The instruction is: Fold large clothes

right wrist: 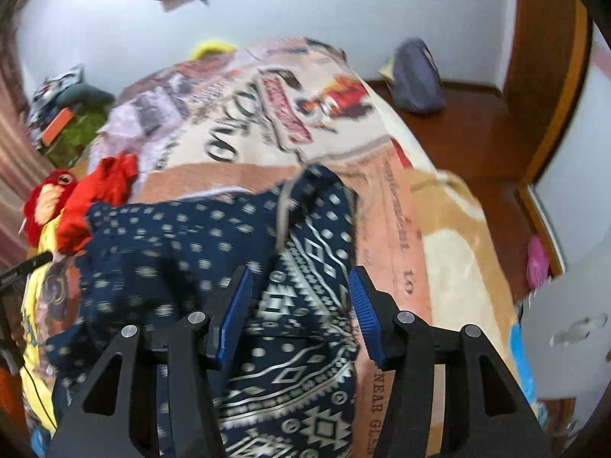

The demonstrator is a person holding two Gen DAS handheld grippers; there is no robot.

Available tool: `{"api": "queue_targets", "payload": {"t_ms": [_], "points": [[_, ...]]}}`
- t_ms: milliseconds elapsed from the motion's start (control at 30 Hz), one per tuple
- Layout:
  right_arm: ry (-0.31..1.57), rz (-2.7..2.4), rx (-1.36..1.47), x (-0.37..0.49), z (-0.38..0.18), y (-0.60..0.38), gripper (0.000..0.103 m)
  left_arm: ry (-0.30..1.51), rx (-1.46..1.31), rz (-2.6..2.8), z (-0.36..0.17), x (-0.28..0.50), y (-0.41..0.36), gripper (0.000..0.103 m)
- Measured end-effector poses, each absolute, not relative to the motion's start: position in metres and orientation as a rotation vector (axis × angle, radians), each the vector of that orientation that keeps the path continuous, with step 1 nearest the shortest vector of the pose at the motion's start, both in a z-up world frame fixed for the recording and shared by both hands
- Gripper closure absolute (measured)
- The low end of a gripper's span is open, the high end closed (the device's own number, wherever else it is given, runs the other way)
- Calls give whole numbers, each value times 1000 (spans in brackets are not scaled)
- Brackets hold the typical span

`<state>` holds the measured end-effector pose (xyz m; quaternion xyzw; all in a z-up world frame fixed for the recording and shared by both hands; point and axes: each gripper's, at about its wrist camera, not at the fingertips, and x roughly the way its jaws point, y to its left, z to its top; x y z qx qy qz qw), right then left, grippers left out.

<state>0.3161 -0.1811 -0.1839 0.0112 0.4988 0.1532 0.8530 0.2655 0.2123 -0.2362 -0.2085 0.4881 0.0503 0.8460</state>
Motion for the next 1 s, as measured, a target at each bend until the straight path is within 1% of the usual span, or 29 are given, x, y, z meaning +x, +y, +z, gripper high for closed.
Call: {"api": "queue_targets", "payload": {"t_ms": [133,433,600,667,800,833,867,900,933,1000], "points": [[1126,296,58,329,-211,-192,54,1069,-539,79,-267,275,218,20],[1213,318,158,360,-247,-196,54,1091,-608,37,-306,317,217,20],[1192,362,212,372,-253,-191,54,1045,-694,49,-313,332,228,20],[1191,388,226,376,-257,-185,51,1029,-696,55,-316,339,228,20],[1193,415,227,382,-261,-174,51,1006,-695,69,-316,348,225,20],[1195,415,225,383,-261,-172,56,998,-698,64,-315,348,224,31],[1195,420,223,384,-261,-170,67,992,-703,49,-313,349,223,38],[1197,427,221,383,-261,-169,76,986,-706,43,-310,347,221,47],[1192,439,223,381,-259,-169,83,977,-695,40,-305,345,219,62],[1159,437,207,378,-251,-167,87,976,-660,41,-297,344,213,73]]}}
